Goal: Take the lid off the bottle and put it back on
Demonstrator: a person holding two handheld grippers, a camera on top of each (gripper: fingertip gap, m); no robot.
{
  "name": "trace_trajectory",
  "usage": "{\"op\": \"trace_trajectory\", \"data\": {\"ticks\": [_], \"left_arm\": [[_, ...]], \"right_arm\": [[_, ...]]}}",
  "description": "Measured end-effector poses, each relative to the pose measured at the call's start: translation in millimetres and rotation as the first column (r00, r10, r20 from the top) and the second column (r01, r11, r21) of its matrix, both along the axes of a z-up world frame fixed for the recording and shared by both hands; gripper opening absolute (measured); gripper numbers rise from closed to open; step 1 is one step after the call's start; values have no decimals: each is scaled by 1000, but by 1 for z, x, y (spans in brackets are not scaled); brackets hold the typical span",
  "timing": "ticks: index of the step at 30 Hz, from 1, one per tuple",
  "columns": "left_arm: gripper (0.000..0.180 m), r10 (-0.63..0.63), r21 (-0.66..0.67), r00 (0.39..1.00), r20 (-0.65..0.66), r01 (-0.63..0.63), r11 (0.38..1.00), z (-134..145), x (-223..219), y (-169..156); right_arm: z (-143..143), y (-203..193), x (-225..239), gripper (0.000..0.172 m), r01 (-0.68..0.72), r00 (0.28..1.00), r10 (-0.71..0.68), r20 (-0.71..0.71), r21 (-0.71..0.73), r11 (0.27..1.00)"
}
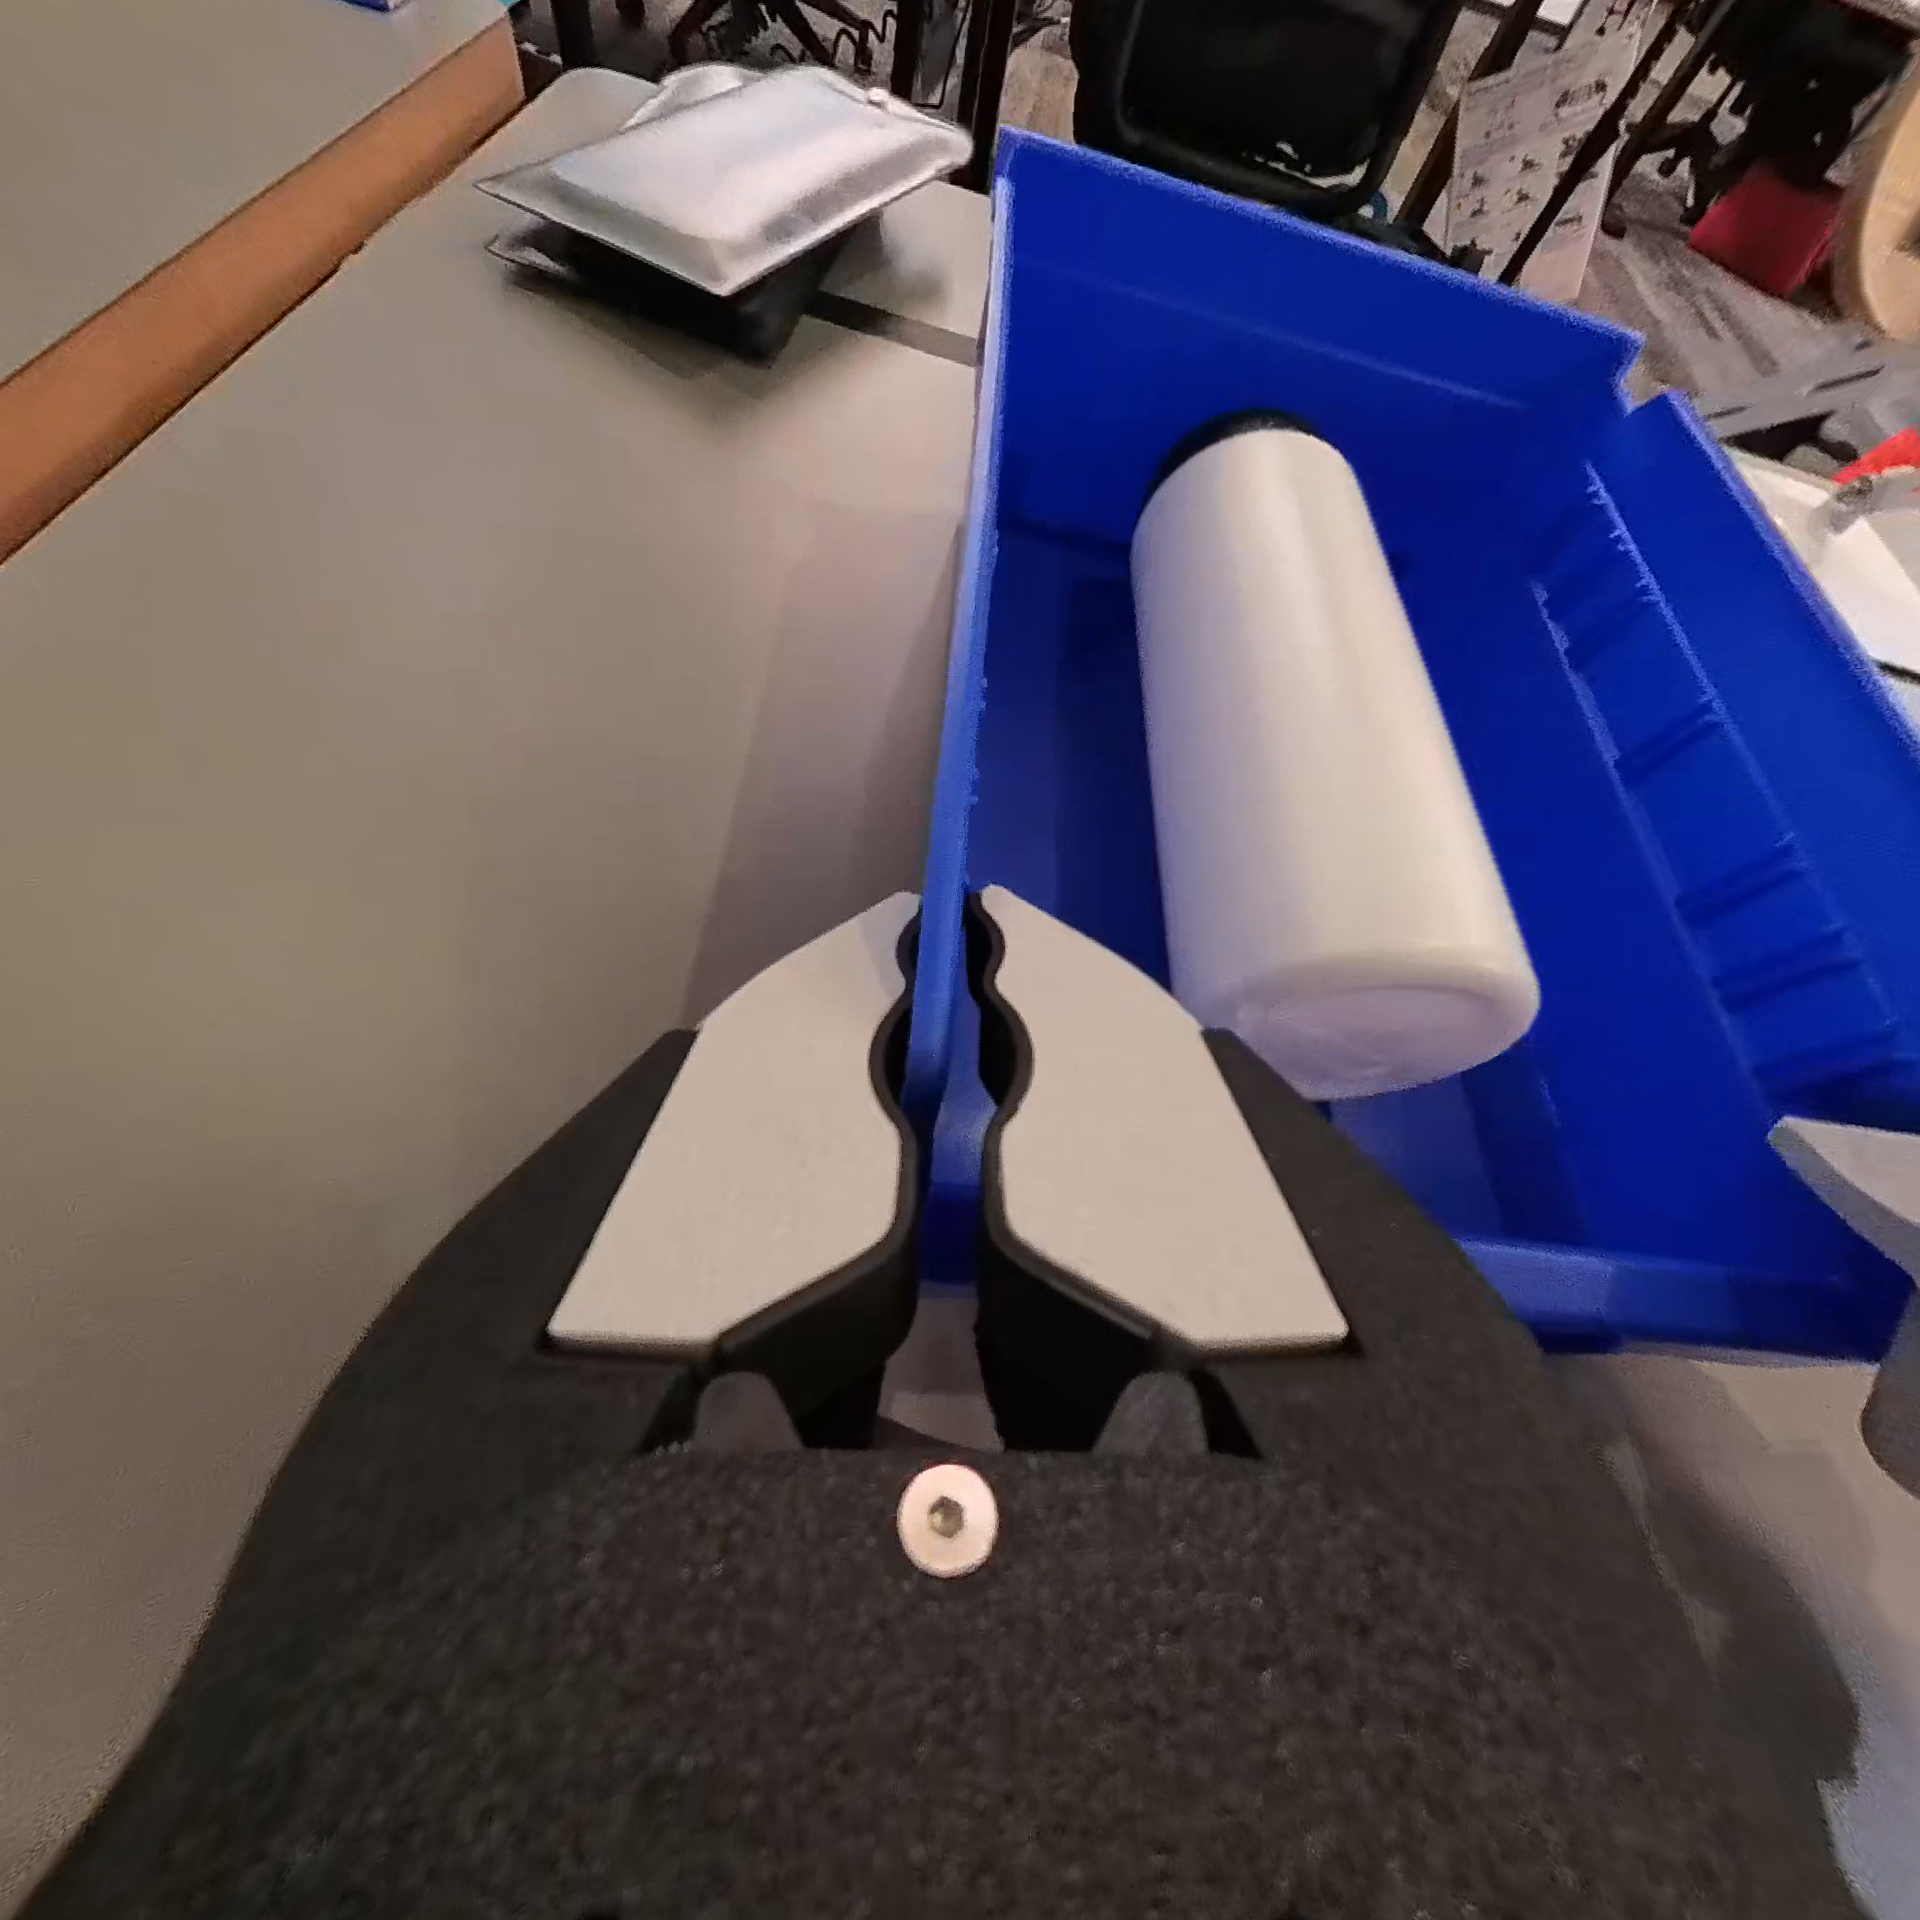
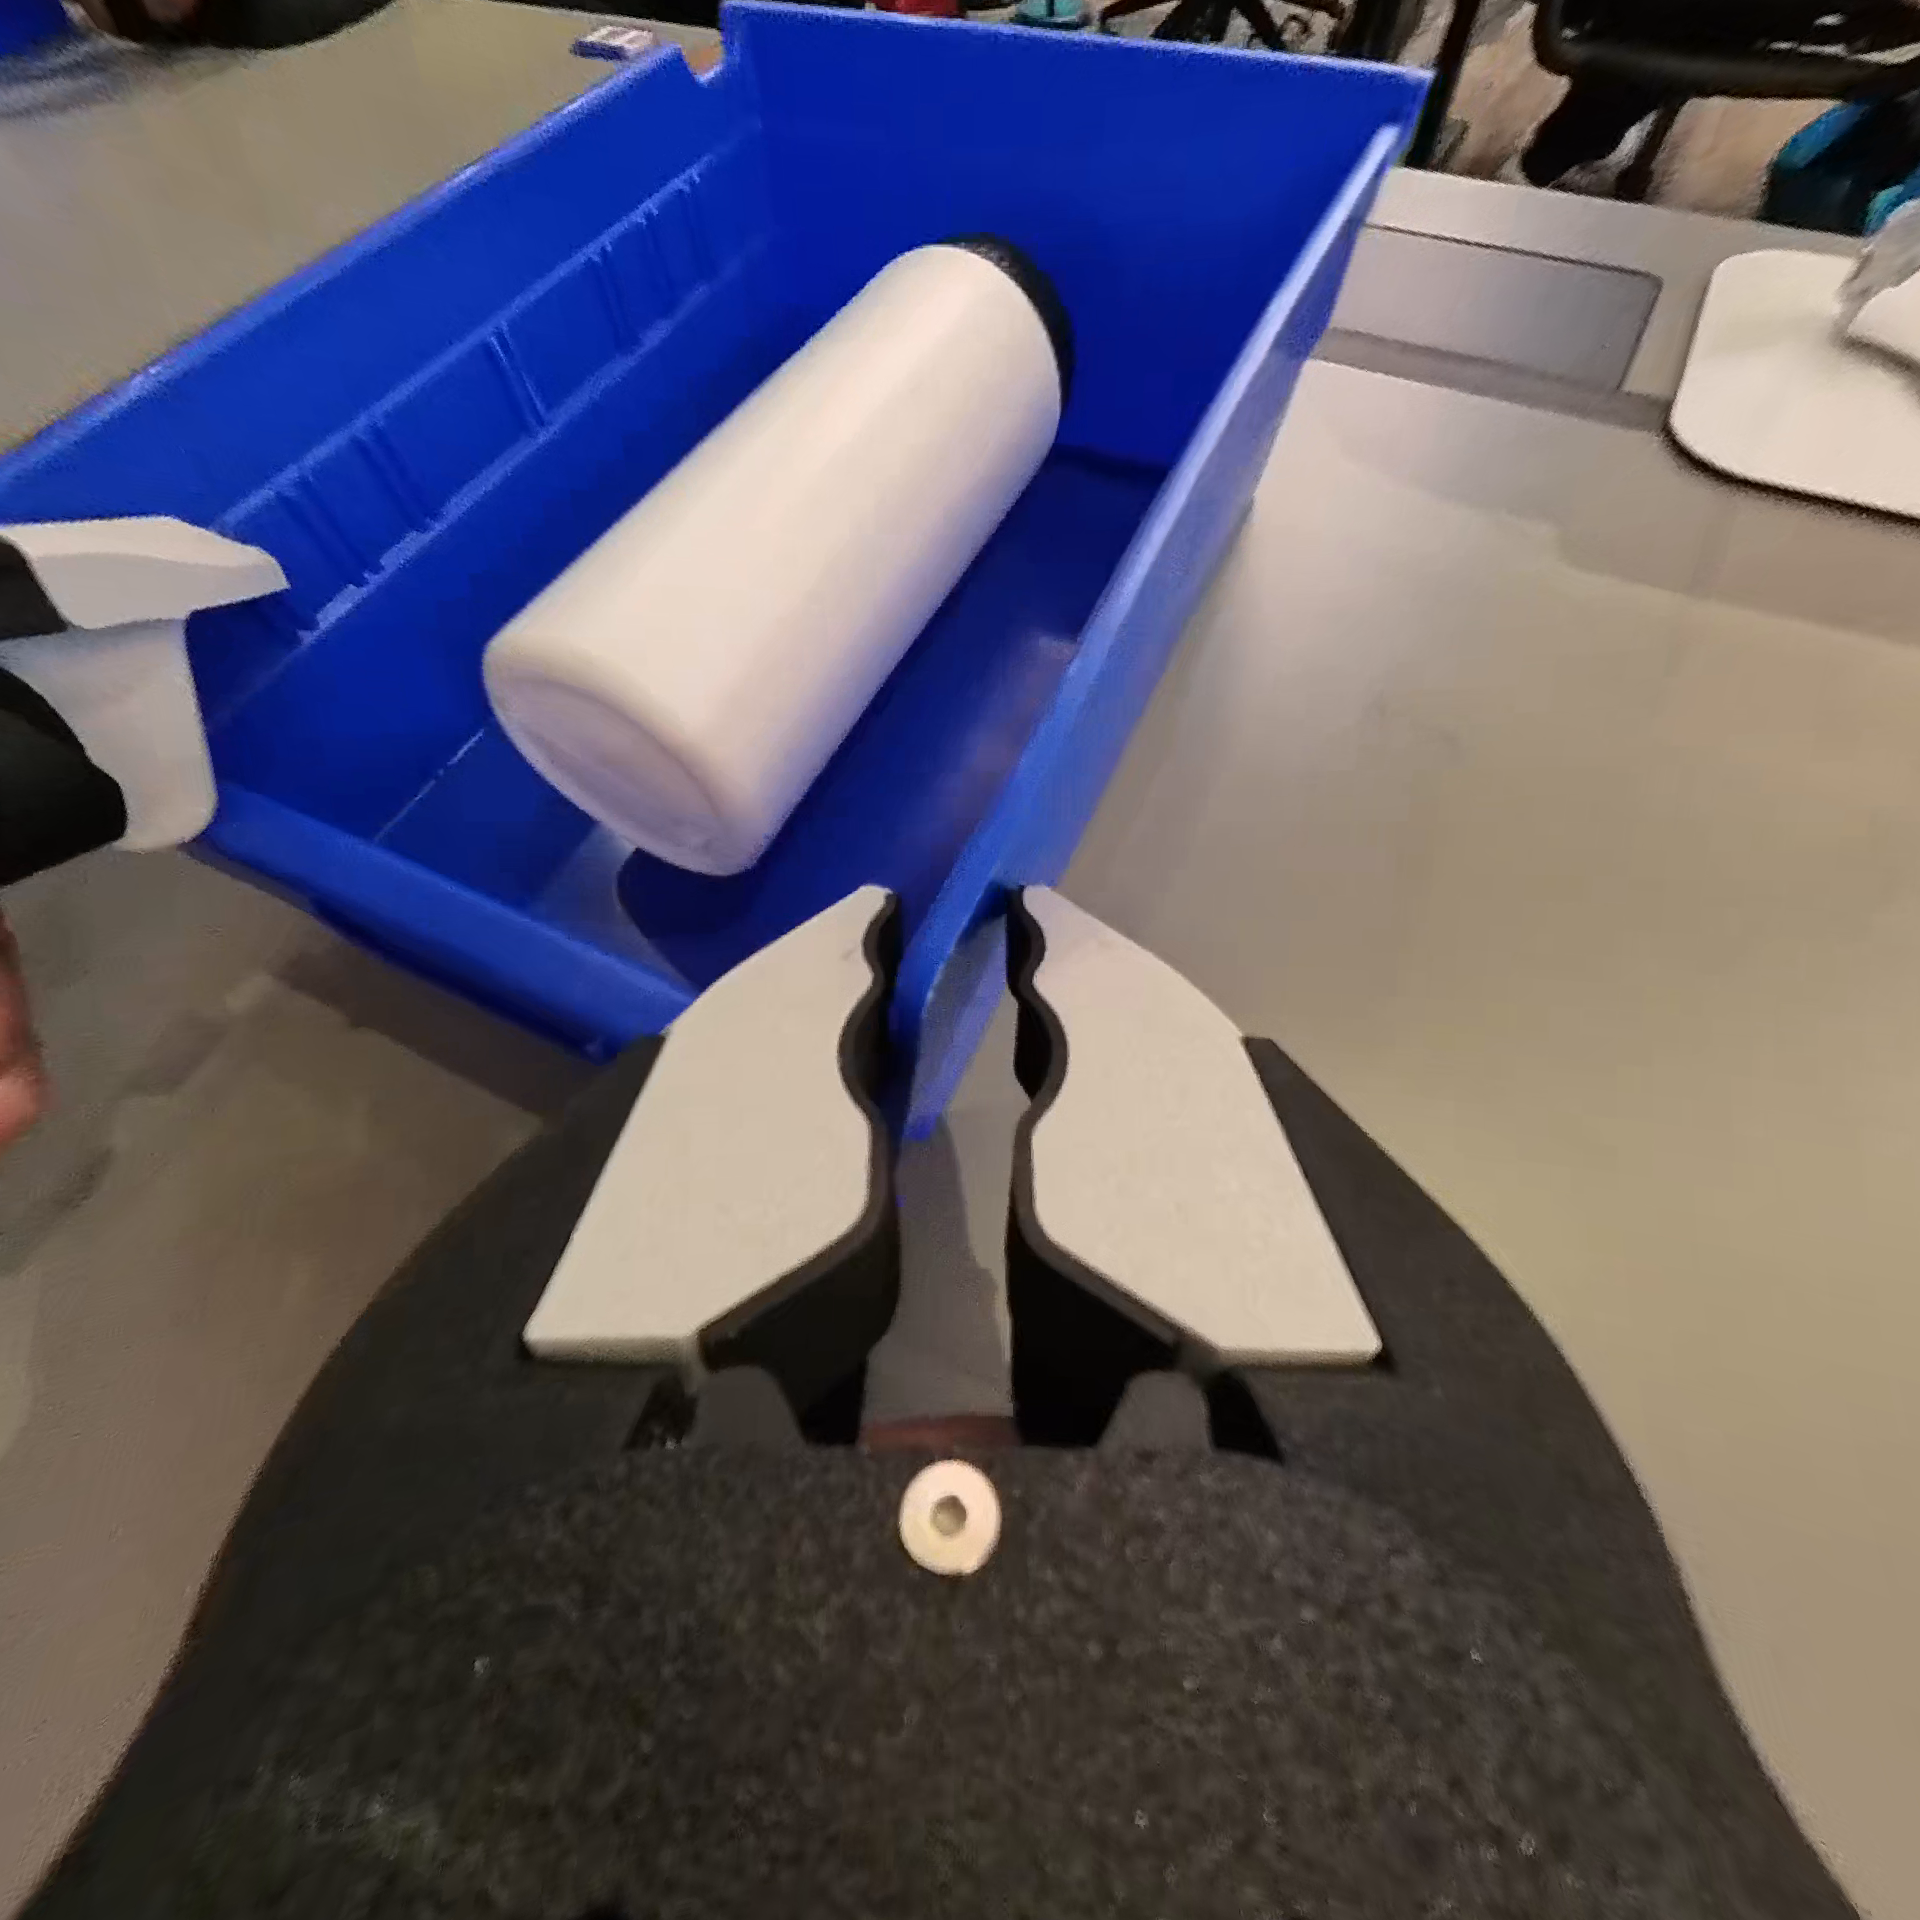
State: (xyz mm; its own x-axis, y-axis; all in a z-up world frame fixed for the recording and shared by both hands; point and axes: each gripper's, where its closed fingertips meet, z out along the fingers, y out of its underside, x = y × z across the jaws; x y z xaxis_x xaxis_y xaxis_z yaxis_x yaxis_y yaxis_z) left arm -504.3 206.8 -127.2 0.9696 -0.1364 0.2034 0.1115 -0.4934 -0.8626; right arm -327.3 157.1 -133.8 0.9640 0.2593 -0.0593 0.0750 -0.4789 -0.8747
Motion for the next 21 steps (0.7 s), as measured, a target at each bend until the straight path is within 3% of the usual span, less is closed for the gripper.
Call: {"op": "trace_trajectory", "data": {"ticks": [5, 7, 12, 16, 19, 21], "left_arm": [[6, -16, -12, 1000, 11, 16, 1000, 0, -5, 5], [18, 13, -17, 1000, 10, -13, 1000, 5, -11, 3], [51, 5, 137, 1000, -30, -1, 991, 73, 1, -17], [61, -266, 152, 961, 73, 253, 956, 100, 97, -54], [65, -542, 91, 808, 234, 536, 839, 83, 200, -120], [66, -622, 45, 748, 230, 631, 775, 55, 242, -163]], "right_arm": [[8, -10, -5, 25, -177, 983, 176, -45, -35, 984], [19, -27, 5, 36, -247, 967, 245, -64, -23, 969], [55, -82, 80, 57, -344, 939, 344, 20, 126, 930], [61, -119, 172, 64, -329, 944, 320, 79, 185, 926], [48, -141, 245, 68, -257, 965, 245, 89, 151, 955], [41, -154, 287, 68, -192, 981, 184, 65, 156, 969]]}}
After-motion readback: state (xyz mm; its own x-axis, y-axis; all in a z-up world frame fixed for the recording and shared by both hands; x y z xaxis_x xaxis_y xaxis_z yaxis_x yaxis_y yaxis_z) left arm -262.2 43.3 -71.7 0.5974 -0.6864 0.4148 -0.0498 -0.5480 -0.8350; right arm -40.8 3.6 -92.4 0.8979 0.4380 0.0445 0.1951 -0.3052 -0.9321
